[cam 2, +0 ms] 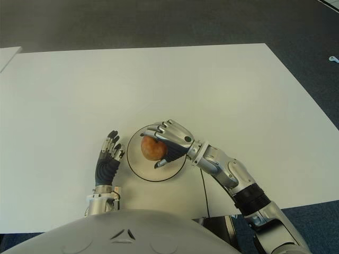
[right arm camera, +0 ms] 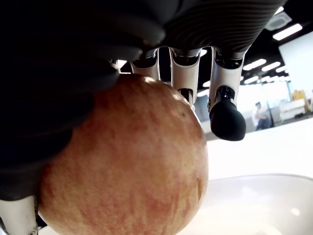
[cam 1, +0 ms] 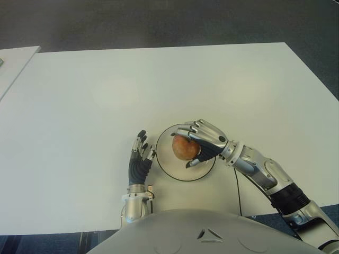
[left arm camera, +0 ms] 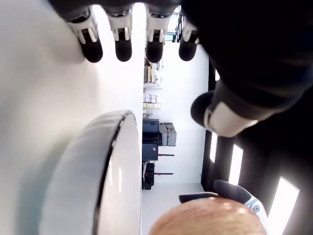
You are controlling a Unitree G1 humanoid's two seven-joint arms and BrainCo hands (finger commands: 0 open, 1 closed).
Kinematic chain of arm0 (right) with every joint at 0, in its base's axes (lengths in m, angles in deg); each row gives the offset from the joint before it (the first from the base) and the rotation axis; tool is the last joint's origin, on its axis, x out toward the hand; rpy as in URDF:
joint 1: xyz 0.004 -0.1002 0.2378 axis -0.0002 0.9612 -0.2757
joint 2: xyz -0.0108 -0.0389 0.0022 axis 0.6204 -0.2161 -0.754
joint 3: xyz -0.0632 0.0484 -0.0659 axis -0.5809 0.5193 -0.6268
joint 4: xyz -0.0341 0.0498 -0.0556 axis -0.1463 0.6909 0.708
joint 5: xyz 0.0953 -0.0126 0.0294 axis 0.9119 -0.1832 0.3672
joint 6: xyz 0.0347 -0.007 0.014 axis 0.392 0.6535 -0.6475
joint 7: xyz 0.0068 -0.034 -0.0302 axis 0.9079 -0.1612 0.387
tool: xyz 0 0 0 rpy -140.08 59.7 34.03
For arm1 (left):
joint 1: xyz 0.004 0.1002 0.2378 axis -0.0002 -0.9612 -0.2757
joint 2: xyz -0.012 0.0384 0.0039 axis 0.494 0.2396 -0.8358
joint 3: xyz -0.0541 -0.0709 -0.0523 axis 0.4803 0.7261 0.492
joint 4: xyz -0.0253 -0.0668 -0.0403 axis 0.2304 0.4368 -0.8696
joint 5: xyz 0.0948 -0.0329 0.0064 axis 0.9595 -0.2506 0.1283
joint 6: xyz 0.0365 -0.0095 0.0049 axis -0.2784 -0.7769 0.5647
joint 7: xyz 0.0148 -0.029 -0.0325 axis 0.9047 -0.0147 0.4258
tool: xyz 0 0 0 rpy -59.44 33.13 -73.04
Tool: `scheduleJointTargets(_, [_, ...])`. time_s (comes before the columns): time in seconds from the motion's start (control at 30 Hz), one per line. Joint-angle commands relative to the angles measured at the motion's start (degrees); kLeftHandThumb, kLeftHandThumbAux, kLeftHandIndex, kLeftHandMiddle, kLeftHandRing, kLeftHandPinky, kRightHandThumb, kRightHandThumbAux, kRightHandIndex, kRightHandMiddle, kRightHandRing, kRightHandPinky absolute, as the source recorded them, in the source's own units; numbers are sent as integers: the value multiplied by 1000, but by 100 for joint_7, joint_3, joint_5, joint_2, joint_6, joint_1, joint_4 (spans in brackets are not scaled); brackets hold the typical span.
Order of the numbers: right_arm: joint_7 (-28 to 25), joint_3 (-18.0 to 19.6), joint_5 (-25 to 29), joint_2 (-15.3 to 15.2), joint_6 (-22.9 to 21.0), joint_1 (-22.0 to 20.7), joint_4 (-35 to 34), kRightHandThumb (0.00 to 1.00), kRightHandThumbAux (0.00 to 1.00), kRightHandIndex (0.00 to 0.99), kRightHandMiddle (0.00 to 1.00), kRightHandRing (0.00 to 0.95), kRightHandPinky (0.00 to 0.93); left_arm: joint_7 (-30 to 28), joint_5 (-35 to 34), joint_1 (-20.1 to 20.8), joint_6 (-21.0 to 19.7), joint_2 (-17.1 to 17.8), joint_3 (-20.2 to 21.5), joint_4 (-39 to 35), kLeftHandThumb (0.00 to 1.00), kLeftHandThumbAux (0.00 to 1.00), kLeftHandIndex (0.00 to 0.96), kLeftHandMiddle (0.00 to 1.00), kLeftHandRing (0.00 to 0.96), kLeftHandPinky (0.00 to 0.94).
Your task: Put the apples into the plate.
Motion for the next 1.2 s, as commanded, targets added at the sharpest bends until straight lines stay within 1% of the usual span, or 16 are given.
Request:
scheduleJointTargets(0.03, [-306, 24, 56, -86, 85, 65, -139, 202, 845, 763, 837, 821, 786, 84, 92, -59, -43, -313, -216, -35, 100, 645, 8, 17, 5, 19])
scheduleJointTargets(0.2, [-598, -17, 43, -197, 262, -8, -146, 243, 833, 750, 843, 833, 833, 69, 59, -84, -98, -336, -240, -100, 111, 647, 13, 22, 15, 38])
scheduleJointTargets(0.37, [-827, -20, 36, -229, 359, -84, -104, 269, 828, 736, 844, 835, 842, 79, 71, -76, -167, -347, -248, -122, 120, 644, 13, 24, 17, 30])
scheduleJointTargets(0.47, [-863, 2, 35, -207, 416, -106, -66, 282, 825, 731, 841, 832, 837, 76, 84, -63, -182, -335, -243, -119, 118, 645, 9, 23, 14, 20])
scheduleJointTargets(0.6, [-761, 22, 32, -170, 573, -157, 34, 257, 794, 702, 809, 789, 777, 67, 98, -51, -203, -316, -230, -125, 111, 639, 7, 18, 8, 13])
scheduleJointTargets(0.63, [-737, 29, 36, -159, 604, -162, 53, 243, 765, 679, 784, 758, 734, 58, 92, -52, -211, -313, -229, -130, 108, 637, 7, 18, 7, 12])
scheduleJointTargets(0.67, [-709, 35, 47, -147, 649, -177, 83, 238, 756, 670, 775, 747, 718, 43, 76, -51, -224, -309, -225, -136, 106, 636, 7, 18, 7, 12])
scheduleJointTargets(0.73, [-676, 46, 49, -133, 722, -206, 133, 213, 687, 549, 691, 656, 597, 23, 50, -48, -230, -302, -220, -136, 100, 637, 9, 19, 7, 12])
scheduleJointTargets(0.77, [-665, 50, 32, -132, 750, -225, 156, 208, 676, 527, 674, 638, 574, 19, 48, -44, -208, -296, -217, -122, 98, 637, 9, 20, 7, 12])
scheduleJointTargets(0.8, [-658, 54, 17, -130, 769, -237, 173, 193, 638, 474, 584, 549, 488, 17, 48, -41, -191, -292, -216, -112, 96, 637, 11, 21, 7, 11])
scheduleJointTargets(0.83, [-654, 58, 7, -128, 783, -244, 184, 182, 614, 440, 526, 491, 432, 17, 50, -39, -180, -289, -216, -105, 95, 638, 12, 21, 7, 11])
scheduleJointTargets(0.87, [-665, 61, 2, -127, 797, -264, 203, 178, 606, 428, 506, 470, 412, 16, 52, -27, -172, -287, -213, -95, 94, 638, 12, 21, 7, 11])
scheduleJointTargets(0.9, [-686, 59, 14, -126, 810, -285, 224, 171, 583, 399, 454, 419, 369, 12, 55, -14, -164, -282, -208, -78, 94, 636, 14, 22, 6, 10])
scheduleJointTargets(0.93, [-702, 58, 22, -125, 822, -300, 240, 168, 564, 373, 418, 385, 348, 10, 56, -5, -158, -278, -205, -65, 96, 633, 14, 21, 5, 9])
scheduleJointTargets(1.03, [-723, 60, 48, -120, 855, -324, 283, 166, 541, 339, 374, 346, 326, 10, 65, 16, -145, -272, -198, -27, 99, 628, 16, 19, 3, 7])
scheduleJointTargets(1.2, [-756, 58, 92, -109, 874, -332, 326, 172, 515, 306, 363, 345, 334, 20, 79, 37, -95, -267, -187, 27, 103, 636, 18, 16, 1, 8])
